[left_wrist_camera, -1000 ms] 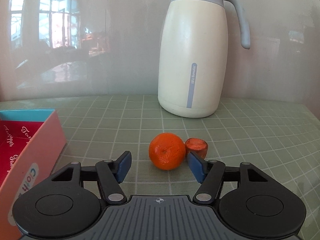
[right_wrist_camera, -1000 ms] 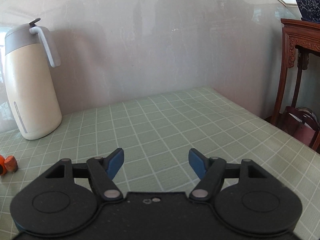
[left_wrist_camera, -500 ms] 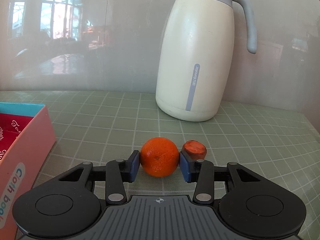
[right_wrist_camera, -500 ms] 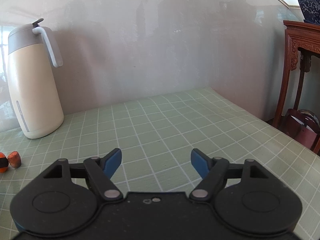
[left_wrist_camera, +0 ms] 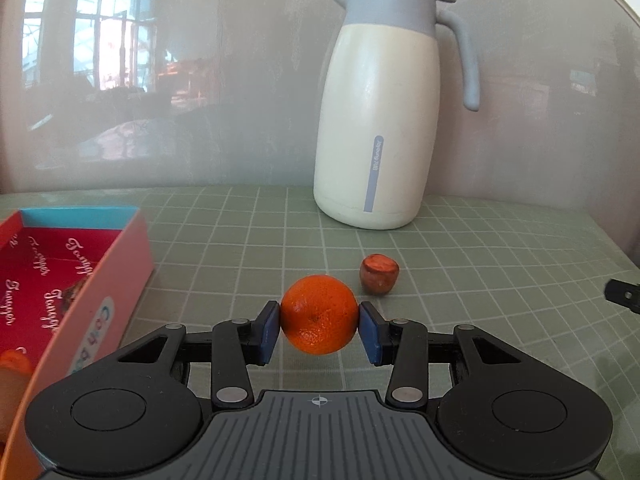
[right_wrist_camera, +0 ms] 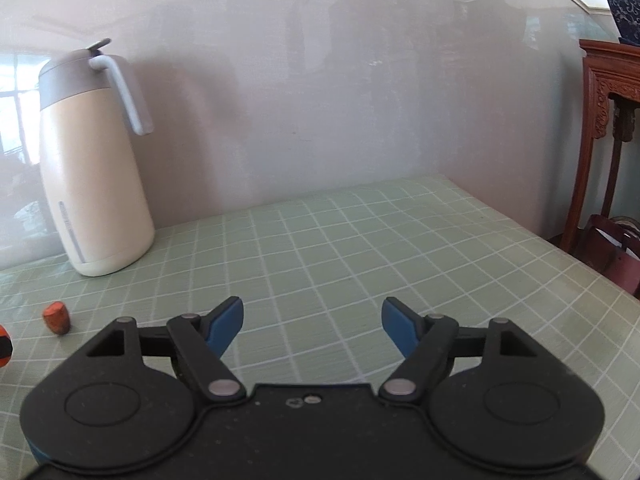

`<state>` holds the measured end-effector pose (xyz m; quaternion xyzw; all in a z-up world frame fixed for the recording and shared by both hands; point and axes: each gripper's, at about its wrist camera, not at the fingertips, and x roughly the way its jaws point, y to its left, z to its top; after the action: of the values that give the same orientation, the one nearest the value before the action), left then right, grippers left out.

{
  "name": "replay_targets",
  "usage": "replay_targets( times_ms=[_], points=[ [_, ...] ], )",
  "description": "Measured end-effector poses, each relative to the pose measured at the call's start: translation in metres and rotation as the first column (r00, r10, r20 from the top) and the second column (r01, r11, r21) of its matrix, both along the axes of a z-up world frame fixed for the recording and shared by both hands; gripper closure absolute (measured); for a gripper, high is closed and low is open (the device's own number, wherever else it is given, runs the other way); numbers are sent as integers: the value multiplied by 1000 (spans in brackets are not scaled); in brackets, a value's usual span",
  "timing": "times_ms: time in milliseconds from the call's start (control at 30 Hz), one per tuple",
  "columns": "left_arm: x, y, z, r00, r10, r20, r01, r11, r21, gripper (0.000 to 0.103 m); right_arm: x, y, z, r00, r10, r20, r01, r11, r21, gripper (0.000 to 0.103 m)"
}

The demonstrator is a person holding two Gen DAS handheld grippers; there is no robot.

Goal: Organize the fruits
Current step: 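Carry the mandarin with the left gripper into the red box and release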

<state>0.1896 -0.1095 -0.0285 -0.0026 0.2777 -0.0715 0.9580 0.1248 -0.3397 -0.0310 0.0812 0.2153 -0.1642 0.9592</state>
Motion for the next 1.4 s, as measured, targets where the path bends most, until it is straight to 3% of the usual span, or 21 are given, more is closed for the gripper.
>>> replay_targets(
  times_ms=[467, 967, 1400],
  points=[
    [-55, 35, 34, 996, 6, 93, -9, 1000, 26, 60, 4, 35, -6, 996, 63, -57, -65, 997, -34, 27],
    [-68, 91, 41, 985, 111, 129, -118, 992, 51, 60, 16, 78, 1, 987, 154, -46, -156, 987, -48, 27],
    [-65, 152, 35, 965, 239, 106, -245, 968, 49, 60, 24, 111, 0, 978, 200, -58, -204, 977, -61, 27]
  ],
)
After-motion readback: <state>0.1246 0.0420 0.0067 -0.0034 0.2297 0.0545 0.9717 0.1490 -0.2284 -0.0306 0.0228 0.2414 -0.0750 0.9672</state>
